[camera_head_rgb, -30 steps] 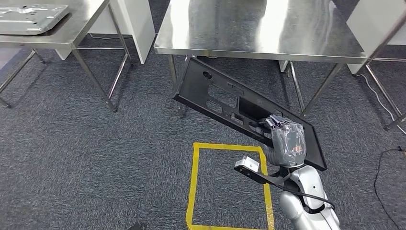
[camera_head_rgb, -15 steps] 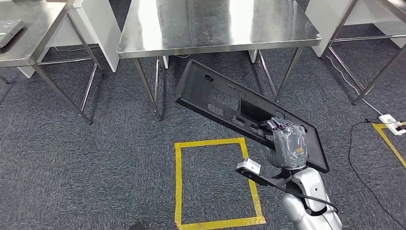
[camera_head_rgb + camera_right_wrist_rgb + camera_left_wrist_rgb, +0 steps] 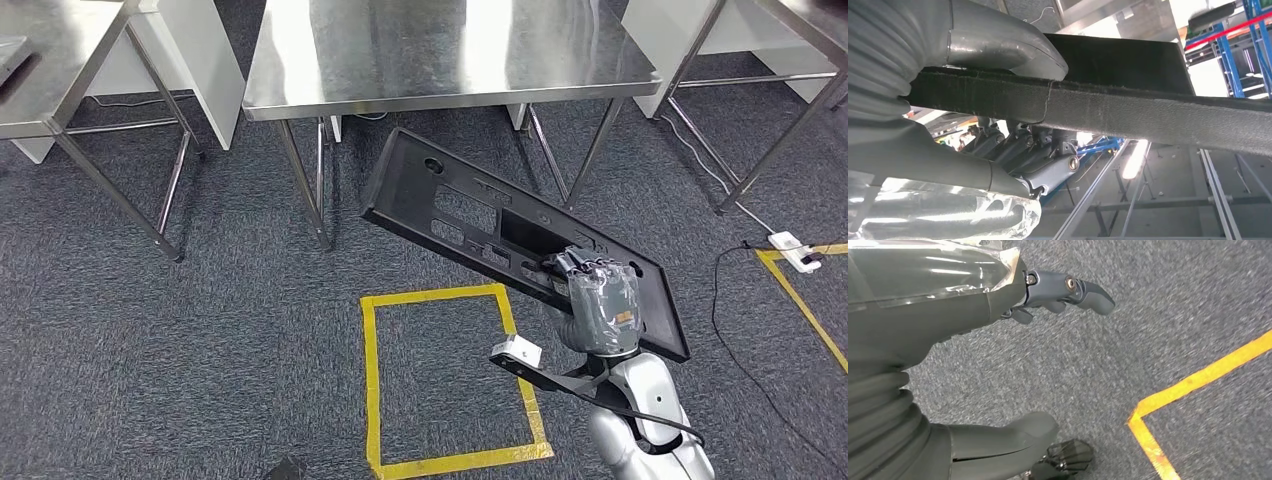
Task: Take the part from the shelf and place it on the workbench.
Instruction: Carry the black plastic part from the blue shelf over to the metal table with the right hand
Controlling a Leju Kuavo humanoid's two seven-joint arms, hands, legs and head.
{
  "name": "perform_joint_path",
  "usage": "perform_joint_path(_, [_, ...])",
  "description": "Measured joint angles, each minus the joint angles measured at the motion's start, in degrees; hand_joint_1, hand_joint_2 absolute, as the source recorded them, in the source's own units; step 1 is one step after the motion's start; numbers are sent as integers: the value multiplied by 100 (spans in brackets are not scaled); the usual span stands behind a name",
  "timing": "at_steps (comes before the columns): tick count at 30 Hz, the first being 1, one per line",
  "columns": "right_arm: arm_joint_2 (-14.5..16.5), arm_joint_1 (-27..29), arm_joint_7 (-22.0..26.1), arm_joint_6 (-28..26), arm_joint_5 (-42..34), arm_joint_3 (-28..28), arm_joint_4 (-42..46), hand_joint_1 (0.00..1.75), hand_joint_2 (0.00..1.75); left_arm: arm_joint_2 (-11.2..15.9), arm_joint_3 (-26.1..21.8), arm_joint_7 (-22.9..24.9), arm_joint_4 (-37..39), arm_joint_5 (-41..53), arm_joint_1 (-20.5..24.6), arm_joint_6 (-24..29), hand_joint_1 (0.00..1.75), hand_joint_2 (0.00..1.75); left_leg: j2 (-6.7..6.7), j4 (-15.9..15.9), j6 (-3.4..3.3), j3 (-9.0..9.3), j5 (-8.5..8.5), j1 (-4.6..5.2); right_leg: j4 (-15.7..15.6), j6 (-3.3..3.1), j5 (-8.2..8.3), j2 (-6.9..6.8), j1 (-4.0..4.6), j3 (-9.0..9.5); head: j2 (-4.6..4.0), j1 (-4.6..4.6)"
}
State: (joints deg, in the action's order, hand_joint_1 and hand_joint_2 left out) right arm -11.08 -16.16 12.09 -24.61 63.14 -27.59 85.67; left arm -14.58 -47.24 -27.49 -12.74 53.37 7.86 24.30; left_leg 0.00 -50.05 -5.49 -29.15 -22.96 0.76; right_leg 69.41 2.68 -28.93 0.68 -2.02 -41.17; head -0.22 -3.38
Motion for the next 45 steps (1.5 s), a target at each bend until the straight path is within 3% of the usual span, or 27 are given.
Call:
perform_joint_path(1, [1,10,0,0,0,-1,-4,150,175,-2,-1,20,1,-2,-2,-2,0,175,8,-28,5,-27,-2,4,48,29,-1,-2,5,10,0,2])
perform_joint_path(2, [1,12,0,0,0,-1,-8,150,175,-4,-1,37,1,-4,-4,-3,0,175,13,-59,15,-48,-6,6,-163,72,86,-9,11,158,0,-1])
perform_joint_path(4, [2,-2,0,0,0,-1,-10,150,175,-8,-2,56,1,-5,-4,-7,0,175,12,-131,60,-85,-32,13,-1027,131,334,-63,27,686,0,-10])
perform_joint_path(6, [12,-17,0,0,0,-3,-10,150,175,-7,-3,62,1,-9,-4,-13,0,175,7,-209,116,-136,-54,33,-1593,79,467,-91,44,1021,0,4])
perform_joint_path(9, [16,-11,3,-3,-8,-3,-17,150,175,-2,-5,71,2,-37,-12,-46,0,175,4,-269,181,-192,-69,23,-1643,-17,502,-68,54,1044,0,18])
perform_joint_path(11, [13,-11,8,-6,-20,-2,-21,150,175,3,-6,104,2,-45,-13,-87,0,175,-1,-513,257,-294,-264,-6,-1648,-63,524,-64,25,1038,0,21])
perform_joint_path(14, [14,-6,19,-7,-34,-2,-22,150,175,5,-5,177,3,-31,-17,-165,0,175,-2,-1655,379,-796,-871,-73,-1649,-105,541,-63,24,1010,0,22])
perform_joint_path(15, [14,-1,21,-7,-37,-3,-24,150,175,6,-5,192,3,-28,-23,-183,0,175,-2,-1967,392,-940,-976,-87,-1648,-109,545,-63,30,1001,0,21])
perform_joint_path(16, [13,2,21,-7,-37,-3,-26,150,175,5,-5,201,4,-27,-28,-192,0,175,-5,-2070,385,-988,-964,-91,-1648,-114,548,-62,38,995,0,20])
perform_joint_path(17, [13,3,22,-7,-37,-3,-27,150,175,5,-5,208,4,-26,-31,-196,0,175,-9,-1914,352,-908,-829,-85,-1650,-118,552,-58,52,997,0,20])
perform_joint_path(18, [14,2,22,-8,-37,-3,-27,150,175,7,-5,218,4,-26,-31,-199,0,175,-17,-1553,284,-723,-615,-68,-1658,-120,553,-53,71,1006,0,19])
perform_joint_path(20, [20,-5,22,-11,-37,-2,-27,150,175,33,-6,253,3,-21,-29,-223,0,175,-73,-681,39,-273,-225,14,-1698,-122,578,-45,78,1025,-1,5])
perform_joint_path(22, [35,-9,23,-15,-37,-4,-33,150,175,66,-5,292,4,-11,-31,-277,0,175,-124,-266,-122,-75,-105,104,-1728,-94,617,-47,0,1008,-1,4])
perform_joint_path(25, [57,5,30,-22,-37,-4,-26,150,175,77,-5,331,6,-9,-31,-344,0,175,-100,-32,-165,14,3,121,-1760,-28,639,-30,-17,963,0,43])
perform_joint_path(27, [51,-26,35,-27,-38,5,-16,150,175,78,-5,357,4,-8,-20,-363,0,175,-50,181,-180,114,96,64,-1422,-46,450,-24,37,788,0,44])
perform_joint_path(29, [37,-41,37,-31,-39,9,-17,150,175,63,-4,382,4,0,-7,-377,0,175,-15,194,-144,106,96,39,-602,-64,108,-27,26,407,0,5])
perform_joint_path(31, [22,-7,37,-31,-40,9,-20,150,175,44,-1,397,4,9,-7,-378,0,175,-4,136,-92,66,60,19,-24,6,-53,-30,-6,136,0,-11])
perform_joint_path(32, [17,8,37,-33,-41,10,-22,150,175,37,1,399,4,12,-9,-377,0,175,-4,88,-52,44,34,-2,-58,72,-7,-34,-23,162,0,-9])
perform_joint_path(34, [11,17,37,-37,-42,18,-23,150,175,33,4,400,4,15,-10,-378,0,175,-9,-60,73,0,-51,-54,-796,229,258,-70,-60,573,0,-18])
perform_joint_path(35, [13,19,38,-39,-41,21,-22,150,175,37,5,400,3,15,-8,-377,0,175,-14,-144,145,-32,-103,-68,-1185,262,364,-80,-66,802,0,-20])
perform_joint_path(37, [18,32,39,-40,-40,30,-20,150,175,44,8,400,2,21,-5,-376,0,175,-24,-257,238,-80,-167,-70,-1584,205,440,-81,-61,1037,0,-1])
perform_joint_path(39, [16,51,38,-42,-39,38,-19,150,175,48,9,403,2,34,-8,-377,0,175,-26,-285,262,-100,-185,-91,-1571,98,432,-53,-52,1042,0,21])
perform_joint_path(41, [14,60,37,-42,-36,43,-16,150,175,50,16,412,1,52,-7,-376,0,175,-22,-443,308,-163,-296,-123,-1564,43,414,-42,-60,1064,0,23])
perform_joint_path(43, [16,62,37,-42,-32,44,-14,150,175,50,27,422,1,65,-3,-375,0,175,-16,-1039,371,-459,-591,-143,-1567,-1,390,-36,-61,1095,0,26])
perform_joint_path(45, [17,74,37,-42,-26,44,-14,150,175,47,33,431,2,67,-5,-375,0,175,-15,-1871,397,-946,-879,-150,-1566,-35,363,-36,-48,1116,0,27])
